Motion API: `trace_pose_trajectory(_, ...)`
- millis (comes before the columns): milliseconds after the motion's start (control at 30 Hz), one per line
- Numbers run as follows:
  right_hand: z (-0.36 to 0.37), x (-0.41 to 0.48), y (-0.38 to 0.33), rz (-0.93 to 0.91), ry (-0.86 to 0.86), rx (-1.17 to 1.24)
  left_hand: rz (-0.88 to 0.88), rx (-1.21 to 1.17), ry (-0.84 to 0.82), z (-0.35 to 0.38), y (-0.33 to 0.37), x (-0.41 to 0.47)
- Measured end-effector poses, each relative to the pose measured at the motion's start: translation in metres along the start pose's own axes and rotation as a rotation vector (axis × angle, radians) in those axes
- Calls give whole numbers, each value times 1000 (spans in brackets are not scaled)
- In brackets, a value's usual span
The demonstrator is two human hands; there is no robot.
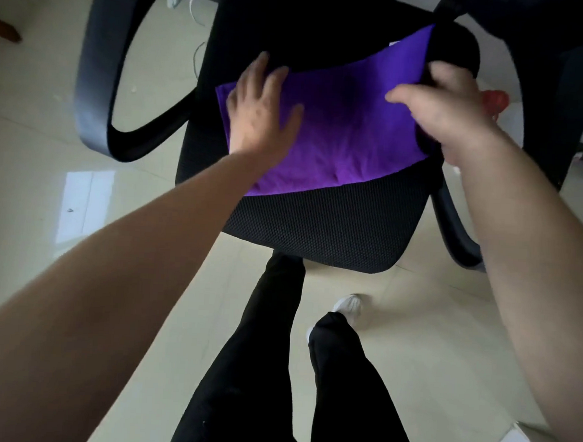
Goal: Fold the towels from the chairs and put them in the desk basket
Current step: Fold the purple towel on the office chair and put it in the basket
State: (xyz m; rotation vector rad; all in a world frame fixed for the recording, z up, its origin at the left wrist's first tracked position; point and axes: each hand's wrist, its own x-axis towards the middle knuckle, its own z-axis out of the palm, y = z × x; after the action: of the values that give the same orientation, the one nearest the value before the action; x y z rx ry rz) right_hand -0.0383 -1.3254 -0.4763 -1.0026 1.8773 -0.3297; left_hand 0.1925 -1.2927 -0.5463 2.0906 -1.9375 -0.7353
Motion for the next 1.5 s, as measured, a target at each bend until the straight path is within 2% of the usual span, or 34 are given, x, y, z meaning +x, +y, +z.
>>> trace_pose_trajectory(67, 26, -7, -21, -93, 38, -90, -303, -319, 179, -9, -23, -9)
trace_pose_trajectory(167, 76, -21, -45, -233, 14, -274, -836, -862, 281, -32, -51, -16)
trace_pose_trajectory(200, 95, -24, -50, -251, -11, -282, -938, -966, 267, -38, -58, -18)
trace_pose_trajectory(267, 137, -31, -55, -247, -94, -277, -1020, -1039, 198, -46, -72, -22)
trace_pose_trajectory(367, 184, -40, -50, -273, -357, -357, -1021, -1051, 98, -52, -83, -28)
trace_pose_trajectory(433, 190, -47, -42, -247, -541, -356, -1016, -1060, 53, -54, -83, -26)
trace_pose_trajectory(467, 187, -50, -37, -230, -568, -314, -1008, -1034, 31, -53, -84, -24)
trace_pose_trajectory(500, 181, -51, -30, -237, -537, -266, -979, -981, 22, -51, -84, -23)
trace_pose_trajectory(567, 164, -52, -14, -349, -356, -190, -866, -791, 38, -45, -86, -23)
trace_pose_trajectory(633, 144, -46, 5, -577, -128, -224, -580, -453, 73, -37, -86, -29)
trace_pose_trajectory(733, 114, -32, 23, -807, 91, -489, -58, -6, 124, -26, -75, -41)
trace_pose_trajectory(800, 106, -18, 27, -837, 109, -656, 147, 130, 97, -19, -69, -40)
trace_pose_trajectory(900, 107, 3, 27, -826, -141, -932, 276, 344, -159, -9, -70, -36)
trace_pose_trajectory(1000, 109, 22, 22, -776, -306, -1159, 263, 490, -334, -6, -86, -27)
trace_pose_trajectory(1100, 114, 33, 21, -684, -365, -1192, 268, 532, -390, -7, -97, -19)
trace_pose_trajectory(1233, 117, 30, 23, -652, -350, -1207, 268, 535, -391, -6, -94, -23)
trace_pose_trajectory(1333, 115, 23, 24, -675, -301, -1128, 243, 457, -359, -10, -87, -28)
trace_pose_trajectory(1400, 112, 13, 28, -610, -246, -934, 122, 297, -277, -10, -80, -39)
trace_pose_trajectory(1500, 115, -5, 40, -441, -54, -558, -314, -123, -71, -9, -63, -55)
